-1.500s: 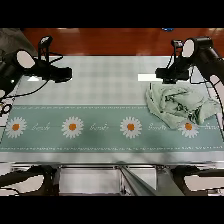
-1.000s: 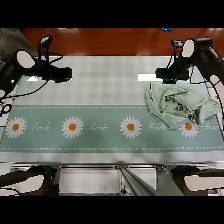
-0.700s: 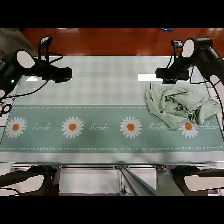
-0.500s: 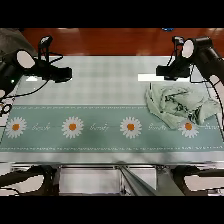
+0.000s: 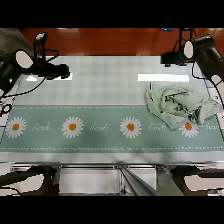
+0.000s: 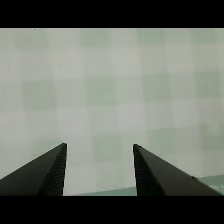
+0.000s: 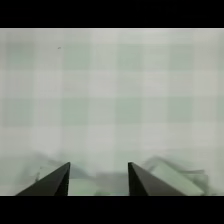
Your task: Fold the shirts.
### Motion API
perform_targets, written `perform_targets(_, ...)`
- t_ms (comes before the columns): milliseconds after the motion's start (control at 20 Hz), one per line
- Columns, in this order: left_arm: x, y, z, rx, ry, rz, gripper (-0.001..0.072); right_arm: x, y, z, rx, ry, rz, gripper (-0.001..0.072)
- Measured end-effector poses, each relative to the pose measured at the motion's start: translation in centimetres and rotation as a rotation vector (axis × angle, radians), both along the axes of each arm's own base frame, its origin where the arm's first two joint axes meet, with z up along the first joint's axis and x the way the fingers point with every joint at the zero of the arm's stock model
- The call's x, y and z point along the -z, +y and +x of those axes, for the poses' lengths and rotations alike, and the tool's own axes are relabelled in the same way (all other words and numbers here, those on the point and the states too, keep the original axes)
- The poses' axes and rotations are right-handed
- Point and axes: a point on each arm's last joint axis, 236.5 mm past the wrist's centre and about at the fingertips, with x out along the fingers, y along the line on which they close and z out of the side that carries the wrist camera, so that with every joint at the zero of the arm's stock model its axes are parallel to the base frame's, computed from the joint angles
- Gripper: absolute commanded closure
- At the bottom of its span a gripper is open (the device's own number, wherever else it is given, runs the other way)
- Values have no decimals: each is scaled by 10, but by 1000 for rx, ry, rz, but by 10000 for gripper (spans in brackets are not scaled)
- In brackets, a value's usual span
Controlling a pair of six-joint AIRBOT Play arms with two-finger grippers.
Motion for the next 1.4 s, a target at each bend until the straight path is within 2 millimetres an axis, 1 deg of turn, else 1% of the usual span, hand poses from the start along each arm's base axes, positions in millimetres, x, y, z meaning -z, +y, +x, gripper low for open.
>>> perform_targets(100, 5, 19, -16, -14, 58, 33, 197, 3, -36, -21, 53, 72, -65, 297)
perform_targets(150, 5, 26, -26, -25, 78, 36, 197, 10, -53, -37, 76, 125, -85, 297)
perform_targets(200, 4, 31, -35, -33, 79, 37, 198, 17, -66, -55, 94, 169, -95, 297)
perform_targets(250, 2, 31, -47, -33, 78, 24, 197, 26, -77, -74, 109, 207, -101, 296)
perform_targets(300, 0, 27, -59, -32, 73, -1, 198, 35, -83, -92, 120, 238, -96, 296)
perform_targets(350, -3, 23, -69, -33, 56, -23, 197, 46, -87, -111, 130, 265, -81, 296)
perform_targets(400, -3, 18, -81, -31, 38, -44, 197, 58, -88, -124, 134, 280, -62, 295)
perform_targets(450, 0, 12, -93, -25, 35, -58, 198, 71, -87, -137, 140, 299, -35, 295)
perform_targets(500, 2, 7, -102, -21, 28, -69, 198, 83, -86, -145, 144, 309, -10, 295)
perform_targets(600, 13, -5, -121, -6, 42, -90, 198, 106, -83, -154, 156, 327, 35, 295)
perform_targets(750, 25, -21, -137, 18, 64, -110, 198, 138, -79, -153, 170, 351, 82, 299)
perform_targets(800, 26, -24, -139, 19, 61, -116, 198, 148, -77, -152, 174, 359, 95, 316)
perform_targets(850, 28, -26, -141, 22, 66, -119, 198, 156, -75, -150, 177, 364, 108, 414)
perform_targets(900, 29, -27, -141, 18, 61, -122, 198, 163, -73, -148, 178, 364, 120, 603)
perform_targets(950, 28, -28, -140, 15, 52, -125, 198, 167, -72, -146, 180, 363, 129, 676)
perform_targets(1000, 28, -28, -139, 13, 46, -127, 198, 170, -70, -144, 183, 359, 141, 676)
perform_targets(1100, 24, -22, -134, 3, 19, -111, 198, 167, -67, -134, 172, 337, 155, 677)
perform_targets(1150, 20, -11, -129, -8, -1, -79, 198, 162, -66, -130, 161, 332, 159, 677)
perform_targets(1200, 12, 4, -122, -29, -28, -45, 198, 150, -62, -125, 150, 317, 171, 677)
perform_targets(1250, 1, 22, -116, -65, -51, -18, 199, 130, -60, -114, 132, 268, 178, 677)
perform_targets(1300, -13, 38, -111, -106, -78, -5, 200, 105, -59, -105, 111, 215, 175, 677)
perform_targets(1350, -28, 52, -109, -146, -113, -4, 200, 77, -57, -96, 92, 157, 170, 677)
perform_targets(1400, -45, 63, -109, -180, -149, -5, 200, 41, -55, -86, 70, 76, 163, 677)
